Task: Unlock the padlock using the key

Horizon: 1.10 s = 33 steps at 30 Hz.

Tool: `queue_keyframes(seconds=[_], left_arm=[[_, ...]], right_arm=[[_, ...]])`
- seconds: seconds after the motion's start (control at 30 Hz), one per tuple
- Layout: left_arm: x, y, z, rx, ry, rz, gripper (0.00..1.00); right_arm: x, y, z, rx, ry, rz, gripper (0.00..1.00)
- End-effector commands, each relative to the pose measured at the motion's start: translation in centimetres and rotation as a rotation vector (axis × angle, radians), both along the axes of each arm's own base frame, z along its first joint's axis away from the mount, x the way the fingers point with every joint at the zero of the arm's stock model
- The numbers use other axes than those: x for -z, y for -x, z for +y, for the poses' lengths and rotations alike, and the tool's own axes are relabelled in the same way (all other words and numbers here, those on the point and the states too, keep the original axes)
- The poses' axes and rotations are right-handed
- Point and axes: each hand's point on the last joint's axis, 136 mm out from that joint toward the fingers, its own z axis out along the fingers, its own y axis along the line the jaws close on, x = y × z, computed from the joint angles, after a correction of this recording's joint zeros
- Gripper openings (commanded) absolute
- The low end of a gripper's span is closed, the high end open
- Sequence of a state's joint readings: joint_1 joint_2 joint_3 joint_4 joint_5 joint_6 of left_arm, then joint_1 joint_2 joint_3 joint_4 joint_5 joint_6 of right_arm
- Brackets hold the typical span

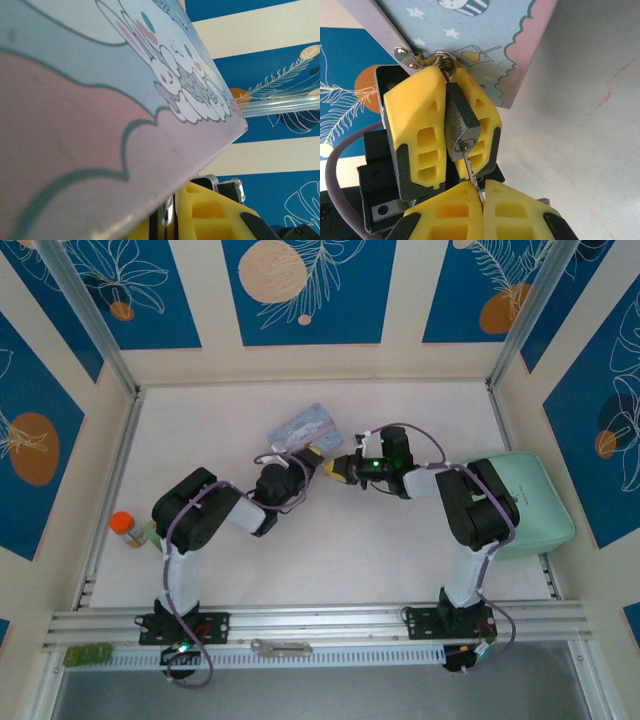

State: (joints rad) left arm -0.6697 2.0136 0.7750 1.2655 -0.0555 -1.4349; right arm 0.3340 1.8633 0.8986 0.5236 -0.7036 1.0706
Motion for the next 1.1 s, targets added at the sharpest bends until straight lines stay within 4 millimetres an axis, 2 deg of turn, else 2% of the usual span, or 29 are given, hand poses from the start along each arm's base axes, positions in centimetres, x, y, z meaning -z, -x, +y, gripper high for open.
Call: queue_keyframes(seconds=[0.0,0.13,0.33,0.47,0.73,0.9,1.07], left_arm=[[-5.5,10.1,-9.2,0.547,0.12,-0.149,0.0],[-6.6,11.0,-9.9,0.606,0.133,-0.172,0.0],[-8.2,11.7,-10.0,0.639,0.144,-0.209,0.0],[-7.3,11.4,-9.7,0.611,0.135,-0.188,0.0],[-6.1,9.8,-9.2,0.515,0.115,-0.174,0.0],[-6.3,9.5,-9.6,0.532,0.124,-0.177,0.0],[-6.3,9.7,-8.9,0.542,0.117,-0.177,0.0]], right_arm=[[-2.5,-5.0,0.4,0.09,0.039,-0.196,0.0],[-2.3,-5.6,0.8,0.083,0.039,-0.21,0.0],[-1.7,-5.9,0.0,0.077,0.107,-0.265,0.0],[-1.6,-6.2,-0.8,0.107,0.101,-0.241,0.0],[-1.6,-4.5,0.2,0.149,0.043,-0.181,0.0],[-2.6,-3.4,1.2,0.019,0.038,-0.28,0.0],[-2.5,-2.7,0.3,-0.099,0.121,-0.348,0.0]])
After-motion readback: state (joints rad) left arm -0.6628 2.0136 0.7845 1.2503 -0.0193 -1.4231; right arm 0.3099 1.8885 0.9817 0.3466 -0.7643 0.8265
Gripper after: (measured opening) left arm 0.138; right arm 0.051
